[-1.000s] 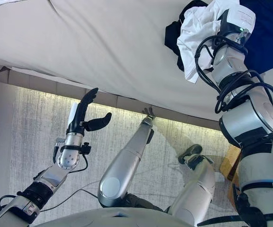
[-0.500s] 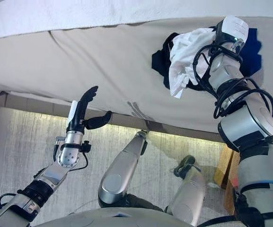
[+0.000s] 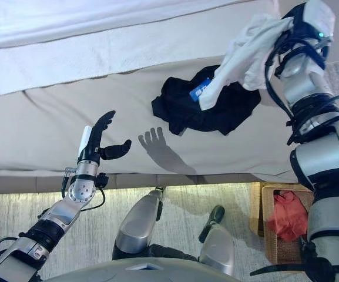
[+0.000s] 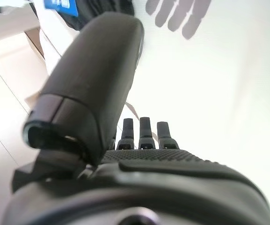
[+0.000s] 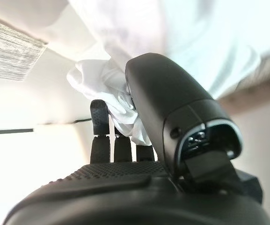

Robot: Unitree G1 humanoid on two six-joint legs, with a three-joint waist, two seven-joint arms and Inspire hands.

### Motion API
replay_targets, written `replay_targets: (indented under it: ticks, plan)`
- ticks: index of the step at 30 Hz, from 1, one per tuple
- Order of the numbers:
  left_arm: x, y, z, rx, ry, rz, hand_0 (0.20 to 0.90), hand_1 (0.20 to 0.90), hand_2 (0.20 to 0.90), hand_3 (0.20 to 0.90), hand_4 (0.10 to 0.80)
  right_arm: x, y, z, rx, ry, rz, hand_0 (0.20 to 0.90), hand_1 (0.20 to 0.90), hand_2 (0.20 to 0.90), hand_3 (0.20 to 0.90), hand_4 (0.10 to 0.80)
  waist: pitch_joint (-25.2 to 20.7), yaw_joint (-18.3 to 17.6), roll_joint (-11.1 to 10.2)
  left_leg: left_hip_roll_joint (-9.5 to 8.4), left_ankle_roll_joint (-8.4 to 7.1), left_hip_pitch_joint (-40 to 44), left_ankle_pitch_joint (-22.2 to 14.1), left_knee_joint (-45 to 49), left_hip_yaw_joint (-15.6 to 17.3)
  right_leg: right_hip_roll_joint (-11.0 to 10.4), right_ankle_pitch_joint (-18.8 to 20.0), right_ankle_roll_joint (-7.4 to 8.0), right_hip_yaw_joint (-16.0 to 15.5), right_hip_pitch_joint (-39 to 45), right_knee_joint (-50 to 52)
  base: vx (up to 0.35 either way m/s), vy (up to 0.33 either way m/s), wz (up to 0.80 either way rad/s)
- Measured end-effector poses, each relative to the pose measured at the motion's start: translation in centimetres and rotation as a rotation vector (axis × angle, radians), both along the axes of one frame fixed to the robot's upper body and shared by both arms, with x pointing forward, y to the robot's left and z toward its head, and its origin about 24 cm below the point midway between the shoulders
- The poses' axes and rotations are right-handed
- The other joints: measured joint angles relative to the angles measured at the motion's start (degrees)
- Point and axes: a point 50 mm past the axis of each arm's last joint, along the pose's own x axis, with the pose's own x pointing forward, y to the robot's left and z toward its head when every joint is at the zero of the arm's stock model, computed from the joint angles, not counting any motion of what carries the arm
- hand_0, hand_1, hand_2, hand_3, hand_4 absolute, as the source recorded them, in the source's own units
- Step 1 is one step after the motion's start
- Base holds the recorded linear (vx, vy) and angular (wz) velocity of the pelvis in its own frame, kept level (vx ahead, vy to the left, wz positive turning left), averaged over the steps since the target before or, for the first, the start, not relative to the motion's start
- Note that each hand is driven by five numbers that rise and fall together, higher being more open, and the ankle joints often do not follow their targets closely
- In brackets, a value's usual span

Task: Pick up the clothes from the bed and place them into the basket

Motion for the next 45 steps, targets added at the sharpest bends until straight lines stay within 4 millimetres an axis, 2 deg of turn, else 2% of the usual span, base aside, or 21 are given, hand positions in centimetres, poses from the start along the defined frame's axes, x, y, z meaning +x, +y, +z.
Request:
replay_targets:
  ticks: [2, 3, 5, 8, 10, 14, 19, 23, 25, 29, 31, 36, 39, 45]
  plan:
    - [0.1, 0.6, 0.3, 0.002, -0.010, 0.020, 0.900, 0.900, 0.900, 0.900, 0.800, -0.9, -0.8, 1.6, -0.010, -0.058, -0.003, 0.300, 0.300, 0.300, 0.200, 0.100, -1.0, -1.0, -1.2, 0.05, -0.24, 0.5, 0.2, -1.7, 1.1, 0.4, 0.9, 0.40, 0.3, 0.2, -2.3, 0.067, 0.010, -0.22]
    - [0.2, 0.9, 0.1, 0.009, 0.003, 0.032, 0.900, 0.900, 0.900, 0.900, 0.800, -1.4, -1.3, 2.6, -0.026, -0.091, -0.003, 0.300, 0.300, 0.300, 0.200, 0.100, -1.0, -1.9, -1.2, 0.58, -0.17, 2.1, 0.7, -2.9, 1.5, 1.2, 2.3, 0.12, 0.6, 1.1, -3.4, 0.059, -0.001, -0.30]
    - [-0.2, 1.2, -0.5, 0.015, 0.028, 0.042, 0.900, 0.900, 0.900, 0.900, 0.800, -1.9, -1.7, 3.3, -0.044, -0.116, -0.003, 0.300, 0.300, 0.300, 0.200, 0.100, -1.8, -3.0, -1.7, 0.98, -0.18, 4.1, 0.7, -4.3, 2.9, 1.6, 3.0, 0.08, 1.4, 2.3, -4.9, 0.039, -0.019, -0.35]
    - [-0.9, 1.6, -1.6, 0.018, 0.075, 0.056, 0.900, 0.900, 0.900, 0.900, 0.800, -2.9, -2.2, 3.9, -0.061, -0.162, 0.009, 0.300, 0.300, 0.300, 0.200, 0.100, -6.1, -6.0, -3.3, 1.21, -0.59, 5.1, 1.1, -7.4, 5.1, 2.2, 3.5, 0.40, 2.9, 2.1, -8.3, 0.040, -0.024, -0.37]
    - [-1.1, 1.6, -2.2, 0.014, 0.098, 0.061, 0.900, 0.900, 0.900, 0.900, 0.800, -3.2, -2.4, 3.5, -0.051, -0.177, 0.016, 0.300, 0.300, 0.300, 0.200, 0.100, -7.0, -7.9, -3.5, 1.69, -0.58, 6.2, 1.2, -7.9, 5.9, 2.7, 3.5, 0.39, 3.7, 2.4, -8.3, 0.031, -0.019, -0.27]
    - [-1.2, 1.3, -2.7, 0.003, 0.117, 0.056, 0.900, 0.900, 0.900, 0.900, 0.800, -3.7, -3.9, 1.0, -0.032, -0.131, -0.020, 0.300, 0.300, 0.300, 0.200, 0.100, -9.4, -11.2, -3.5, 2.52, -0.57, 7.2, 1.2, -7.9, 8.0, 3.4, 3.5, 0.39, 6.1, 2.1, -8.3, 0.001, -0.033, -0.29]
    - [-1.0, 0.9, -2.7, -0.007, 0.112, 0.051, 0.900, 0.900, 0.900, 0.900, 0.800, -4.2, -5.2, -1.8, -0.012, -0.060, -0.056, 0.300, 0.300, 0.300, 0.200, 0.100, -9.8, -15.1, -3.2, 3.31, -0.58, 8.3, 1.2, -7.9, 10.7, 4.1, 3.5, 0.39, 8.9, 1.4, -8.3, -0.019, -0.037, -0.31]
    - [-0.5, 0.0, -2.7, -0.014, 0.108, 0.035, 0.900, 0.900, 0.900, 0.900, 0.800, -4.6, -6.0, -3.5, 0.001, -0.018, -0.078, 0.300, 0.300, 0.300, 0.200, 0.100, -10.3, -17.5, -2.3, 3.51, -0.58, 8.5, 1.2, -7.9, 12.2, 4.4, 3.5, 0.39, 10.8, 0.5, -8.3, -0.007, -0.024, -0.23]
    - [0.0, -0.5, -2.7, -0.019, 0.110, 0.022, 0.900, 0.900, 0.900, 0.900, 0.800, -4.8, -6.5, -5.0, 0.003, 0.035, -0.089, 0.300, 0.300, 0.300, 0.200, 0.100, -10.6, -18.4, -1.8, 3.89, -0.66, 9.3, 1.2, -8.0, 13.3, 4.8, 3.6, 0.25, 11.6, 0.7, -8.3, 0.018, -0.023, -0.22]
    - [0.1, -1.0, -2.8, -0.024, 0.113, 0.007, 0.900, 0.900, 0.900, 0.900, 0.800, -5.1, -6.9, -6.5, 0.009, 0.095, -0.093, 0.300, 0.300, 0.300, 0.200, 0.100, -11.4, -20.3, -0.7, 4.44, -1.45, 9.8, 0.6, -8.0, 14.0, 5.4, 3.8, 0.09, 12.7, 0.5, -8.3, 0.008, -0.025, -0.14]
    - [0.0, -1.6, -3.2, -0.038, 0.128, -0.006, 0.900, 0.900, 0.900, 0.900, 0.800, -5.5, -7.3, -7.9, 0.012, 0.143, -0.103, 0.300, 0.300, 0.300, 0.200, 0.100, -12.8, -20.5, 0.1, 4.70, -1.88, 9.8, 0.2, -8.2, 15.0, 5.7, 3.8, 0.01, 14.0, -0.1, -8.3, 0.001, -0.034, -0.20]
    - [-0.3, -2.8, -3.9, -0.015, 0.158, -0.058, 0.900, 0.900, 0.900, 0.900, 0.800, -6.9, -8.7, -11.6, 0.024, 0.268, -0.145, 0.300, 0.300, 0.300, 0.200, 0.100, -14.9, -21.4, 1.1, 5.21, -1.86, 9.7, 0.2, -8.2, 15.2, 6.2, 3.8, -0.01, 14.4, -0.5, -8.4, -0.005, -0.047, -0.06]
    - [-0.4, -3.2, -4.3, -0.008, 0.174, -0.070, 0.900, 0.900, 0.900, 0.900, 0.800, -7.5, -9.2, -12.7, 0.056, 0.284, -0.160, 0.300, 0.300, 0.300, 0.200, 0.100, -15.6, -21.6, 1.9, 5.23, -1.87, 9.0, 0.2, -8.2, 16.1, 6.3, 4.0, -0.20, 15.3, -1.8, -8.3, -0.001, -0.041, -0.15]
    - [-0.6, -3.7, -4.8, -0.005, 0.193, -0.093, 0.900, 0.900, 0.900, 0.900, 0.800, -9.0, -9.9, -16.3, 0.108, 0.371, -0.199, 0.300, 0.300, 0.300, 0.200, 0.100, -16.0, -22.5, 2.6, 5.22, -1.89, 8.8, 0.3, -8.1, 16.4, 6.3, 4.2, -0.21, 15.6, -2.3, -8.4, -0.006, -0.003, -0.04]
